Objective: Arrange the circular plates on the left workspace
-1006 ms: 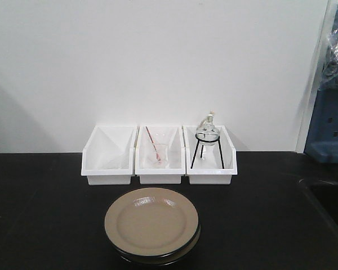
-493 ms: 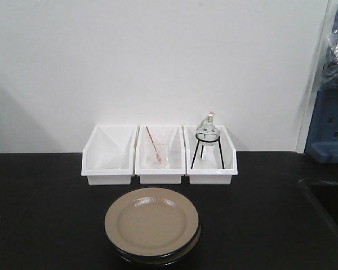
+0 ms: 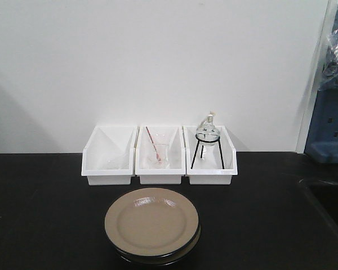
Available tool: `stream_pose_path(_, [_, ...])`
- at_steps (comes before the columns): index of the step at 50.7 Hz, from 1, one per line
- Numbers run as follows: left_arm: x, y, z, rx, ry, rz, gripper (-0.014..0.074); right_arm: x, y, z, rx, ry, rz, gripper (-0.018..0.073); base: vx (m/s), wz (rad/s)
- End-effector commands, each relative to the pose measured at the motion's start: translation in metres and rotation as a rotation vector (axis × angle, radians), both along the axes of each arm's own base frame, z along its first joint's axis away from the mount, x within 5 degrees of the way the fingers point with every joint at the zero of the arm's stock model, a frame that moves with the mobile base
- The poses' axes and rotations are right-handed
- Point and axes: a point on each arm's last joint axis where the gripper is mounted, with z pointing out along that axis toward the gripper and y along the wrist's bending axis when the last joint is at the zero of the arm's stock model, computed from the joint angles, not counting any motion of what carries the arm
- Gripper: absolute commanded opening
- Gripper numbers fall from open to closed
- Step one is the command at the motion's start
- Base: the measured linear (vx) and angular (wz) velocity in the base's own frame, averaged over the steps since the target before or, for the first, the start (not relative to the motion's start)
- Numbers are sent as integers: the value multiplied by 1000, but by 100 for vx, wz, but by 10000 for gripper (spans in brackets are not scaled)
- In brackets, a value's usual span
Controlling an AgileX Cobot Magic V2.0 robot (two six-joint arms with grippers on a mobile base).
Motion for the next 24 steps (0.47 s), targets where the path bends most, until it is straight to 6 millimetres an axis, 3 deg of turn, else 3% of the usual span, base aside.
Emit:
stream_pose_path(1, [-1,0,1,-6,-73,6,0,0,-1,0,-16,-63,-10,-1,0,0])
stream_pose_path(24, [-1,0,1,-6,-73,6,0,0,-1,0,-16,-63,-10,-1,0,0])
